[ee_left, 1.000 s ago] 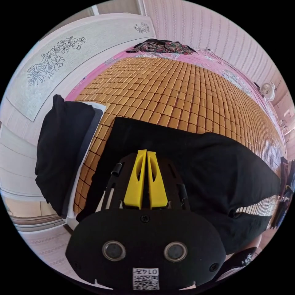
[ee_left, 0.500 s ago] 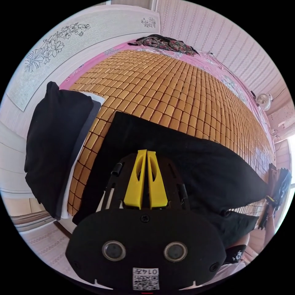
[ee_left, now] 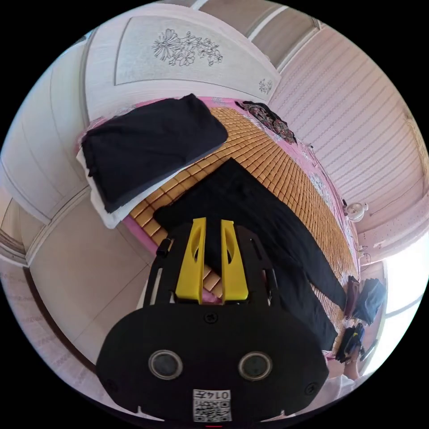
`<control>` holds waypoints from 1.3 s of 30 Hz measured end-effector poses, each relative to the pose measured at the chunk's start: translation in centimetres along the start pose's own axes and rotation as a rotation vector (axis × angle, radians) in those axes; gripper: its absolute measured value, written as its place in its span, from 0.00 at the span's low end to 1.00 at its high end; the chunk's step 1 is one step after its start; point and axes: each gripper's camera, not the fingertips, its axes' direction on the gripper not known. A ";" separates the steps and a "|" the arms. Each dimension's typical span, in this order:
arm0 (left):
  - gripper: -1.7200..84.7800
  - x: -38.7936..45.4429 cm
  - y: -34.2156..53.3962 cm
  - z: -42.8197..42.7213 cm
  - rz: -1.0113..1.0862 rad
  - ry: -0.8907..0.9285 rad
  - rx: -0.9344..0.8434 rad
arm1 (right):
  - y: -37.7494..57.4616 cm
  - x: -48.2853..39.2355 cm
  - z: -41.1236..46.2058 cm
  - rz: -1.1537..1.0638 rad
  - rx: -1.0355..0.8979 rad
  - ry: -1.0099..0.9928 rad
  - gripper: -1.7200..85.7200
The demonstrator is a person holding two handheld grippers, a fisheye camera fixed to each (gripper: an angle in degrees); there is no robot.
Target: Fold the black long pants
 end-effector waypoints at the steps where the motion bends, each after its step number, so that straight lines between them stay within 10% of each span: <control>1: 0.10 -1.5 0.8 -0.1 -0.042 0.008 -0.024 | 1.8 0.8 0.0 0.002 -0.048 -0.006 0.02; 29: 0.01 -10.8 2.8 -0.5 -0.224 0.169 -0.065 | 9.3 10.3 5.6 0.232 -0.285 -0.285 0.14; 39: 0.01 -8.1 2.9 -1.4 -0.058 0.038 -0.118 | 9.3 13.1 7.2 0.356 -0.337 -0.423 0.02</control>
